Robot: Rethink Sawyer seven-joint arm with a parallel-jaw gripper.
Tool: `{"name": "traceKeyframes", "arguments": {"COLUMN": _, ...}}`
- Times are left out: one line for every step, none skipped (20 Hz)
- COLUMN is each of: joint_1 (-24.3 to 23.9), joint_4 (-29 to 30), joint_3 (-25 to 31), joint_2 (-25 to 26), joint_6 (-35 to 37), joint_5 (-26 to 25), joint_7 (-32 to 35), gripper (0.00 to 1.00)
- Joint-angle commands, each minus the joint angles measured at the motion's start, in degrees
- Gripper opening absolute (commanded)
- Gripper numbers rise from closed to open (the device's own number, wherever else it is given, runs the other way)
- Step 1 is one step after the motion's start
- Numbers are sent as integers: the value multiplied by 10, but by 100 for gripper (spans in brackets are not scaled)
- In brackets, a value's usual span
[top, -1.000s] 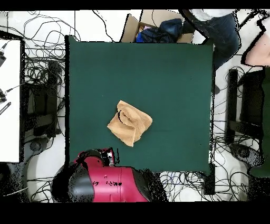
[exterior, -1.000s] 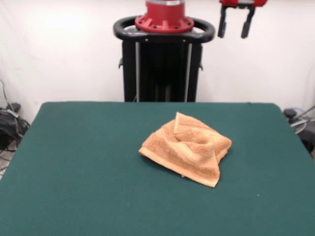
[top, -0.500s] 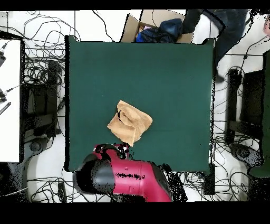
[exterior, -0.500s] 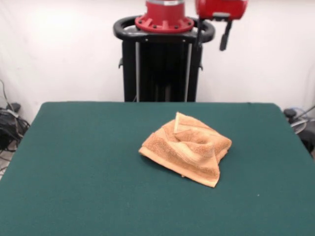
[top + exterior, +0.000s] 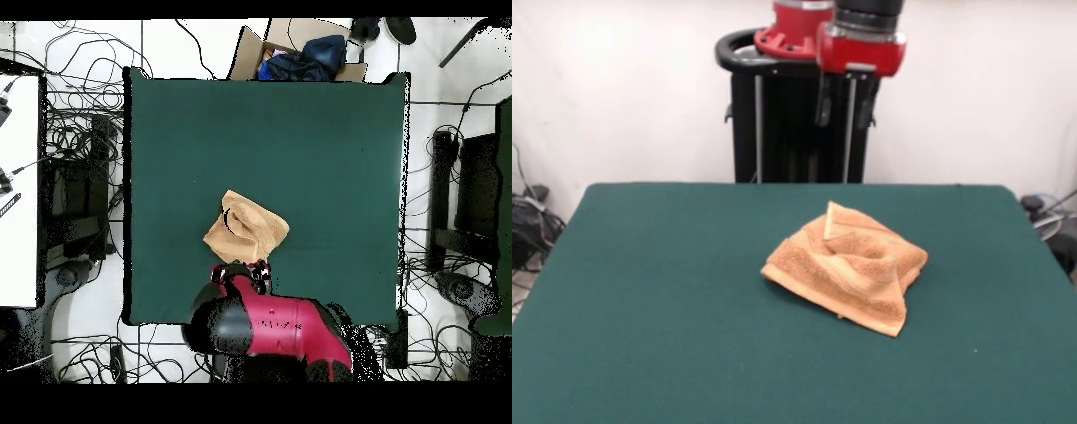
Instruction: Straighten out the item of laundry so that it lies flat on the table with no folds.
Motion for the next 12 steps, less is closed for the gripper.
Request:
{"name": "traceKeyframes", "arguments": {"joint_1": -50, "joint_4": 37, "joint_3": 83, "joint_2": 47, "joint_6": -66, "joint_5": -41, "joint_7": 18, "gripper": 100}}
{"name": "traceKeyframes", "arguments": {"joint_1": -62, "joint_4": 43, "joint_3": 92, "joint_2": 47, "joint_6": -75, "joint_5": -44, "joint_7": 21, "gripper": 100}}
{"name": "traceKeyframes", "arguments": {"joint_1": -65, "joint_4": 44, "joint_3": 94, "joint_2": 48, "joint_6": -74, "joint_5": -46, "joint_7": 26, "gripper": 100}}
{"name": "traceKeyframes", "arguments": {"joint_1": -71, "joint_4": 47, "joint_3": 97, "joint_2": 48, "joint_6": -75, "joint_5": -43, "joint_7": 34, "gripper": 100}}
{"name": "traceKeyframes", "arguments": {"joint_1": -74, "joint_4": 47, "joint_3": 100, "joint_2": 48, "joint_6": -74, "joint_5": -44, "joint_7": 37, "gripper": 100}}
{"name": "traceKeyframes", "arguments": {"joint_1": -80, "joint_4": 48, "joint_3": 104, "joint_2": 49, "joint_6": -65, "joint_5": -43, "joint_7": 34, "gripper": 100}}
{"name": "traceKeyframes", "arguments": {"joint_1": -87, "joint_4": 51, "joint_3": 113, "joint_2": 48, "joint_6": -57, "joint_5": -41, "joint_7": 31, "gripper": 100}}
{"name": "traceKeyframes", "arguments": {"joint_1": -123, "joint_4": 69, "joint_3": 158, "joint_2": 46, "joint_6": -65, "joint_5": -32, "joint_7": 23, "gripper": 100}}
{"name": "traceKeyframes", "arguments": {"joint_1": -147, "joint_4": 82, "joint_3": 187, "joint_2": 44, "joint_6": -63, "joint_5": -25, "joint_7": 20, "gripper": 100}}
{"name": "traceKeyframes", "arguments": {"joint_1": -170, "joint_4": 94, "joint_3": 217, "joint_2": 42, "joint_6": -61, "joint_5": -17, "joint_7": 16, "gripper": 100}}
{"name": "traceKeyframes", "arguments": {"joint_1": -176, "joint_4": 97, "joint_3": 226, "joint_2": 40, "joint_6": -59, "joint_5": -17, "joint_7": 17, "gripper": 100}}
{"name": "traceKeyframes", "arguments": {"joint_1": -183, "joint_4": 98, "joint_3": 233, "joint_2": 47, "joint_6": -61, "joint_5": -20, "joint_7": 19, "gripper": 100}}
